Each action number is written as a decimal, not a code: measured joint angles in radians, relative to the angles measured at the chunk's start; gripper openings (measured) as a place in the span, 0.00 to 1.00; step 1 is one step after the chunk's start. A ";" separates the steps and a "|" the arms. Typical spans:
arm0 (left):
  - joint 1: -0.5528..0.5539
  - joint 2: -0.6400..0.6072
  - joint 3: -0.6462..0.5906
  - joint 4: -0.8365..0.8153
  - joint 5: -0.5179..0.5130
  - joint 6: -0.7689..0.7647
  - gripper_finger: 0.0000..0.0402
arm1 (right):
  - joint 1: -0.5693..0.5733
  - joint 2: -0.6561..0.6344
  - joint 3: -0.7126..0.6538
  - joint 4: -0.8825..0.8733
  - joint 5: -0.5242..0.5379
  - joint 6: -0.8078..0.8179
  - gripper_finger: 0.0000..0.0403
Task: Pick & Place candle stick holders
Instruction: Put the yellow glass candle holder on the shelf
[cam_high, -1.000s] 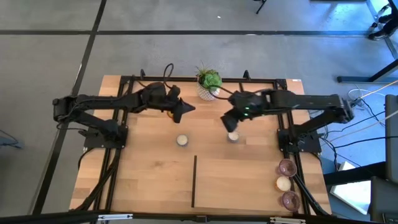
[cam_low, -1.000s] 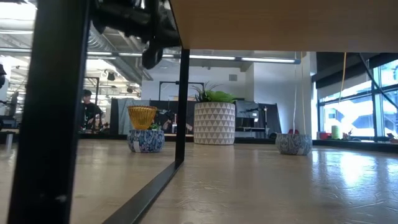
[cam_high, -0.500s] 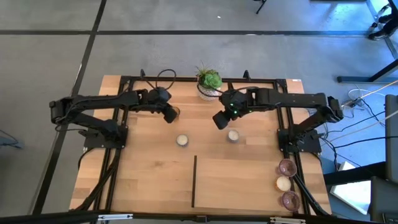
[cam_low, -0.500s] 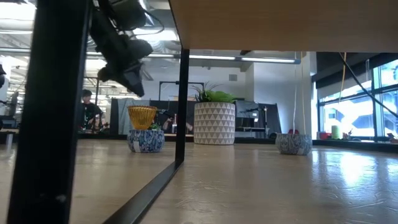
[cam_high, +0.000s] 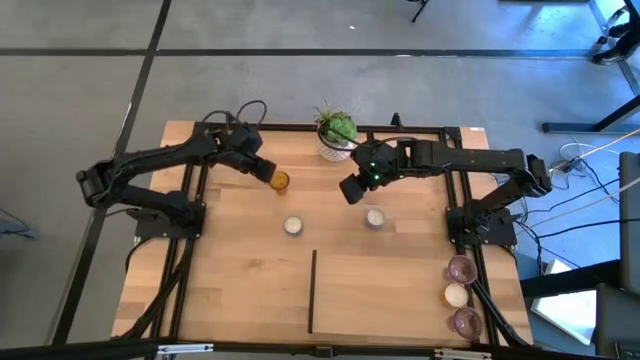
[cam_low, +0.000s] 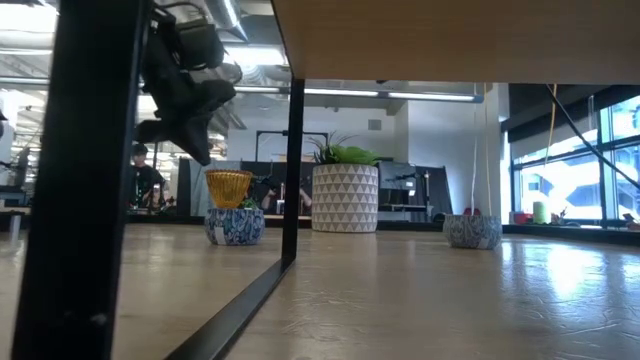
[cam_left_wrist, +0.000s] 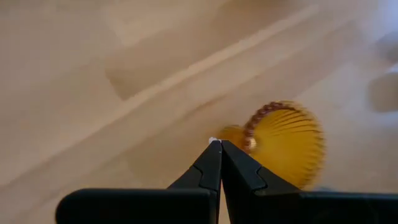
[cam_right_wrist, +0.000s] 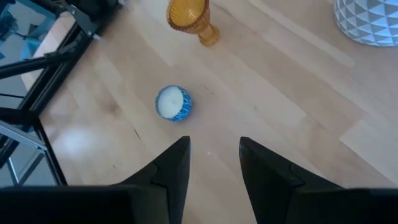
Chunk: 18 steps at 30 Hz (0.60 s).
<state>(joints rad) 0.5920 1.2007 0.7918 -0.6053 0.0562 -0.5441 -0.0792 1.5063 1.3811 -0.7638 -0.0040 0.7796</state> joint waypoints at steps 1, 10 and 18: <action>0.015 0.004 0.000 0.005 0.035 -0.008 0.01 | 0.000 0.000 0.000 0.002 0.000 0.006 0.35; 0.065 0.060 0.000 0.000 0.206 0.004 0.05 | 0.000 0.000 0.000 0.005 0.000 0.044 0.35; 0.065 0.112 0.000 0.004 0.210 0.008 0.23 | 0.001 0.000 0.000 0.003 0.000 0.047 0.35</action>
<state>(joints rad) 0.6567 1.3122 0.7918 -0.6011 0.2657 -0.5357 -0.0777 1.5063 1.3811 -0.7604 -0.0040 0.8265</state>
